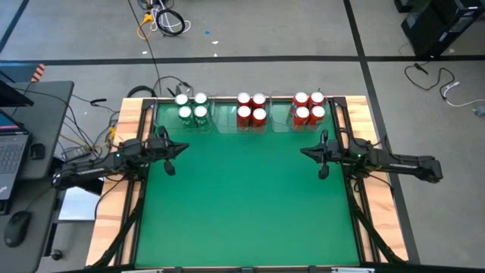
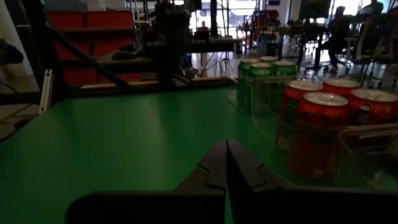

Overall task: Sort soda cans
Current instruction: Return to Home Position

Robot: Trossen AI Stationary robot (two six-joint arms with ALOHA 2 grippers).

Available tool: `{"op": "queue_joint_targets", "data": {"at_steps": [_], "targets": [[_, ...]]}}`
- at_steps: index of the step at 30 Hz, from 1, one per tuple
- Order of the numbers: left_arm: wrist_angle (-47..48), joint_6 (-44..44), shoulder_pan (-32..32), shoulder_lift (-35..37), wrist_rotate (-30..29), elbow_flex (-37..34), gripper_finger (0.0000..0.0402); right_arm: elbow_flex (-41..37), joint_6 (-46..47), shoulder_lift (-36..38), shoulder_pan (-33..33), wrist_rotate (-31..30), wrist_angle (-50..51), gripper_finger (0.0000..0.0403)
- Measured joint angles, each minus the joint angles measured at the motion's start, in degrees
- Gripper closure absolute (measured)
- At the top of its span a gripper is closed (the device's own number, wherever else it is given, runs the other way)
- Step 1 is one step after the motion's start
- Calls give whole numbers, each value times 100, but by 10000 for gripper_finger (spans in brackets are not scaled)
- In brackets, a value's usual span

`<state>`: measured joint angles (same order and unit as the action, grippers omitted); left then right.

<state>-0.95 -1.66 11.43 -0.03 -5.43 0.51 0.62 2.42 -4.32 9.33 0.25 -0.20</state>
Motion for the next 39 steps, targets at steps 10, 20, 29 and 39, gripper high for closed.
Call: {"op": "queue_joint_targets", "data": {"at_steps": [10, 20, 29, 39], "targets": [[60, -390, -11, 4, 471, -4, 401, 0, -175, -327, 183, -290, -53, 403], [56, -613, -9, 4, 483, -7, 395, 0, -505, -334, 364, -784, -136, 403], [54, -614, -9, 4, 483, -7, 394, 0, -516, -328, 362, -786, -138, 403], [52, -613, -9, 4, 481, -9, 394, 0, -516, -328, 362, -786, -138, 401]]}}
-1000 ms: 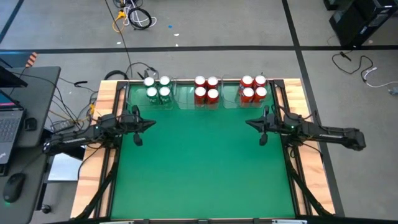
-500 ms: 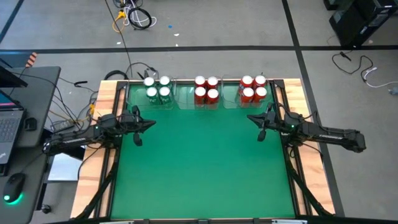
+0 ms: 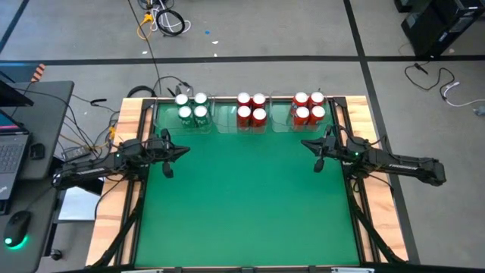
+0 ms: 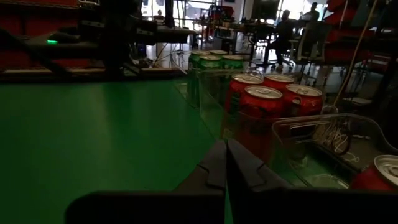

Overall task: Sort soda cans
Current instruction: Return to Home Position

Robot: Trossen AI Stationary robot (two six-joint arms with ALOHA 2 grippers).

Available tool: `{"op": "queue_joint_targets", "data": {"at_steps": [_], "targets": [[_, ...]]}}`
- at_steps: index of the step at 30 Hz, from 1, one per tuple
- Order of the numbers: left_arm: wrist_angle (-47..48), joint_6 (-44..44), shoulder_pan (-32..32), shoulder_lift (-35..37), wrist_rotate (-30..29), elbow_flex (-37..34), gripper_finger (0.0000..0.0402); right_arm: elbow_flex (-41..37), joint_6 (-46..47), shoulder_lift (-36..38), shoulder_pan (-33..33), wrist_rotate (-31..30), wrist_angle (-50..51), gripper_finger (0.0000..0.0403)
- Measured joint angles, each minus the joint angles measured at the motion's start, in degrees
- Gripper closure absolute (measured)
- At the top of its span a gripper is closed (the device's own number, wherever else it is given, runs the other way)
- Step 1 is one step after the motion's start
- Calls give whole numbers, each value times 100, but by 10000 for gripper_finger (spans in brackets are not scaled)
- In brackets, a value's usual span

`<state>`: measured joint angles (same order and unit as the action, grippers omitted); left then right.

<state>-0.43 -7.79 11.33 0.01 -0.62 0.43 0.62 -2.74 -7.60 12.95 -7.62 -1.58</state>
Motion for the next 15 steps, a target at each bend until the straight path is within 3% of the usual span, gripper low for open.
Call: {"op": "queue_joint_targets", "data": {"at_steps": [15], "targets": [[-14, -556, -8, -33, -282, 0, 394, 0, 2, 0, 0, 0, 0, 398]]}}
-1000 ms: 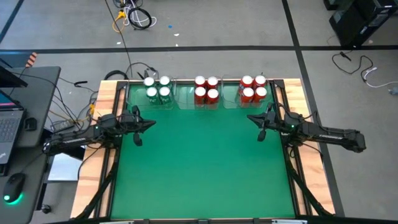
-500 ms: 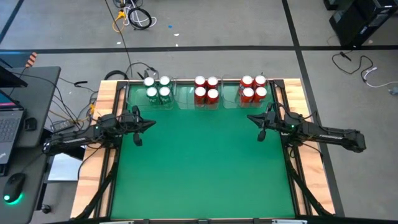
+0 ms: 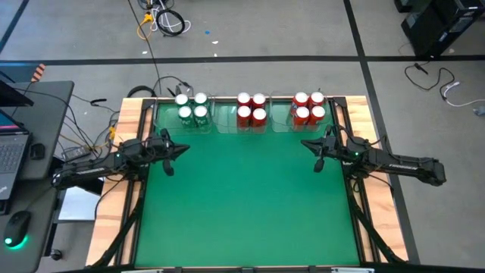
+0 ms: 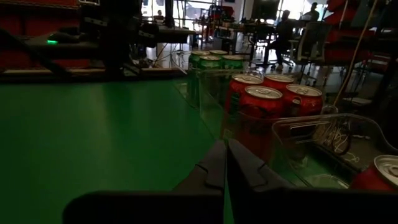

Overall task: Sort soda cans
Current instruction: Return to Home Position

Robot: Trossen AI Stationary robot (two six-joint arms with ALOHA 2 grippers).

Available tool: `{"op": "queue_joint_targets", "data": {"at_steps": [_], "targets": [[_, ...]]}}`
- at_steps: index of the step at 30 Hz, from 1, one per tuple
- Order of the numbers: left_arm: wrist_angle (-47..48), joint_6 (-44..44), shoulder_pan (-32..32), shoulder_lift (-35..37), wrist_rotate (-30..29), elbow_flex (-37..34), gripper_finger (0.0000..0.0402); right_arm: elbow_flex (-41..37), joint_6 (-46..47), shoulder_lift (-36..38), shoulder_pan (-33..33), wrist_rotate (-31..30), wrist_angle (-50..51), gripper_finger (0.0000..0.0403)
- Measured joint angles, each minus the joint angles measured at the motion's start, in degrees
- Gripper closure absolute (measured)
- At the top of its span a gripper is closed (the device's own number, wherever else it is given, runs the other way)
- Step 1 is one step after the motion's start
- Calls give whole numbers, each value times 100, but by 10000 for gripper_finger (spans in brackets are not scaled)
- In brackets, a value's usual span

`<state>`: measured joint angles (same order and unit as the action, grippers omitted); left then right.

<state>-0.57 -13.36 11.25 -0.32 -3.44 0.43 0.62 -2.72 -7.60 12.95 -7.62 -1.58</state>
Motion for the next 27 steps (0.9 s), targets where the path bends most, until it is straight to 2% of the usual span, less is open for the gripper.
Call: {"op": "queue_joint_targets", "data": {"at_steps": [5, 9, 14, 27], "targets": [[-131, -180, -3, -1, -166, -2, 394, 0, 0, 0, 0, 0, 0, 401], [-838, -23, -3, 2, -172, -2, 394, 0, 0, 0, 0, 0, -1, 402], [-1208, -38, -3, 0, -168, -2, 394, 0, 0, 0, 0, 0, 0, 398], [-884, 103, -3, -4, -158, 0, 394, 0, 0, 0, 0, 0, -2, 399]]}}
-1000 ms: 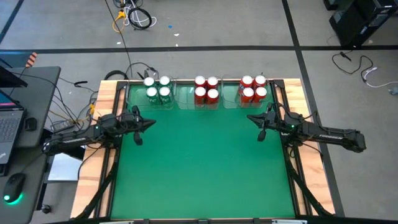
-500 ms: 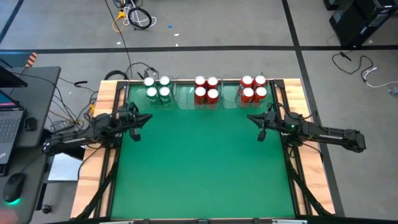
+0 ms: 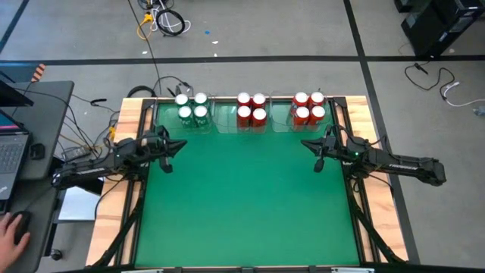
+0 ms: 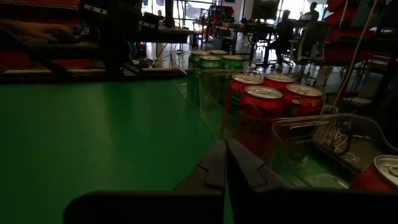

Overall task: Sort soda cans
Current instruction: Return to Home Position

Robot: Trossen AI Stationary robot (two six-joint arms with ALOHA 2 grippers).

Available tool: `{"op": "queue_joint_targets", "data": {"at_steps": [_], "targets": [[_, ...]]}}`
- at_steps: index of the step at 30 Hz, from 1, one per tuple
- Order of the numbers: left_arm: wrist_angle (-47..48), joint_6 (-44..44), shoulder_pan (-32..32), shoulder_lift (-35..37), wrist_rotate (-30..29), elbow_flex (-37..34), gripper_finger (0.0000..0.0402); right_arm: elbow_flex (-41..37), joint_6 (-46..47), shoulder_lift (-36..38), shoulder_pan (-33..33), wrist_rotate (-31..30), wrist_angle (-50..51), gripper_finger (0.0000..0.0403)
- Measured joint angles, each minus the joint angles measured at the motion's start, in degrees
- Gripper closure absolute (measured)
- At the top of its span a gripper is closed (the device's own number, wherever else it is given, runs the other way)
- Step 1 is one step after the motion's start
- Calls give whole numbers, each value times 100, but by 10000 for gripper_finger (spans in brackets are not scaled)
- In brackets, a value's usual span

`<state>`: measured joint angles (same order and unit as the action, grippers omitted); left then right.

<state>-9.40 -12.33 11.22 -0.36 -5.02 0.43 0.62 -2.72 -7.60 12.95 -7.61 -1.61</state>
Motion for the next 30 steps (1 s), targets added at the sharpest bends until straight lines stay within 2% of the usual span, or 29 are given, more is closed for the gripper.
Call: {"op": "queue_joint_targets", "data": {"at_steps": [13, 30], "targets": [[672, 2, 0, -2, -4, 0, 394, 0, 0, 0, 0, 1, 0, 402], [662, -19, 0, -2, -6, 0, 394, 0, 0, 0, 0, 2, 0, 399]]}}
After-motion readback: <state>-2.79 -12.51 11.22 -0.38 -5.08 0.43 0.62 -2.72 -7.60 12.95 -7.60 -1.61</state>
